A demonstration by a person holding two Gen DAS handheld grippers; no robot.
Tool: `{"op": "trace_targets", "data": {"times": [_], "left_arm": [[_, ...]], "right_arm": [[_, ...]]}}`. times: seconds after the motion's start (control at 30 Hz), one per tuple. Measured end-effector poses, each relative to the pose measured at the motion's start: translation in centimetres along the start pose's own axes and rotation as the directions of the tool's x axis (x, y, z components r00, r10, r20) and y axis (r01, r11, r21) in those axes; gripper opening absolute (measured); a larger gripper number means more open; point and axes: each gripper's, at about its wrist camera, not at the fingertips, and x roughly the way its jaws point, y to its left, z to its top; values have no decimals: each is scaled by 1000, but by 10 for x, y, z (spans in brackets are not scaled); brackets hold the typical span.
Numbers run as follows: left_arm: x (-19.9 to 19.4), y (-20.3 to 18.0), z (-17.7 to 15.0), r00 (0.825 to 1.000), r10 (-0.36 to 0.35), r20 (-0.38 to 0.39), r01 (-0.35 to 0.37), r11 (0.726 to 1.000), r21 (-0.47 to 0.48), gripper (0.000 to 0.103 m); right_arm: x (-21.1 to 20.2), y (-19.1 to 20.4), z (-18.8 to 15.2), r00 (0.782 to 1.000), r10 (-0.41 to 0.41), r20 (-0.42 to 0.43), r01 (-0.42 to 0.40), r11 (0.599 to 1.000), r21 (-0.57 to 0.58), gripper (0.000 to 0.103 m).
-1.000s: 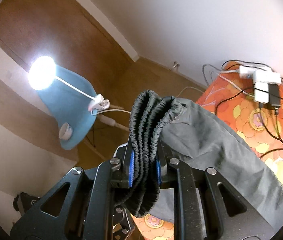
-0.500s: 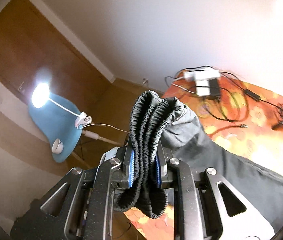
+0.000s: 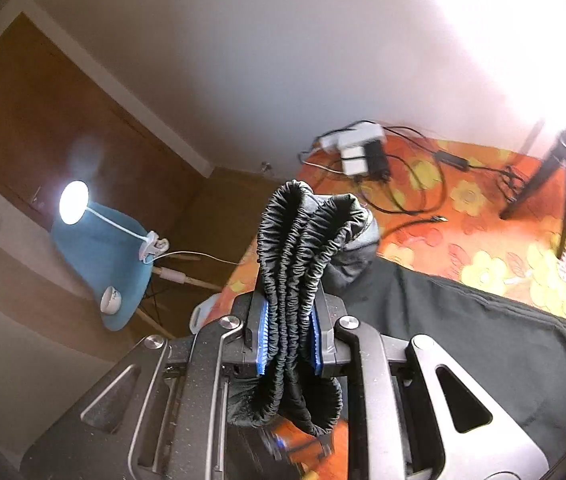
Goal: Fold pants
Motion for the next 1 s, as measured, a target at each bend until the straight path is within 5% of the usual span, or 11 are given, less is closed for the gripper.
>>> {"op": "trace_targets", "data": {"times": [0.13,0.33,0.53,0.7,1.0], "left_arm": [[-12,3,-11,1000,14,-23,-13,999,46,17],[-43,-12,-37,994,-62,-92,74,988,136,17],[-36,-13,-23,996,-39,-84,54,982,181,17],[-16,-5,-27,992,-43,-121,63,983,172,21],[11,-26,-33,988,-9,-152,57,949,311,22]], "right_arm": [[-20,-49,-24,999,-44,-13,44,998,46,17],[-32,-146,-68,980,-170,-107,185,972,146,17],[-30,-222,-106,976,-174,-134,206,938,281,17],[-40,-235,-108,974,-203,-102,224,936,273,17],[-67,-266,-116,968,-236,-85,251,916,312,17]]}}
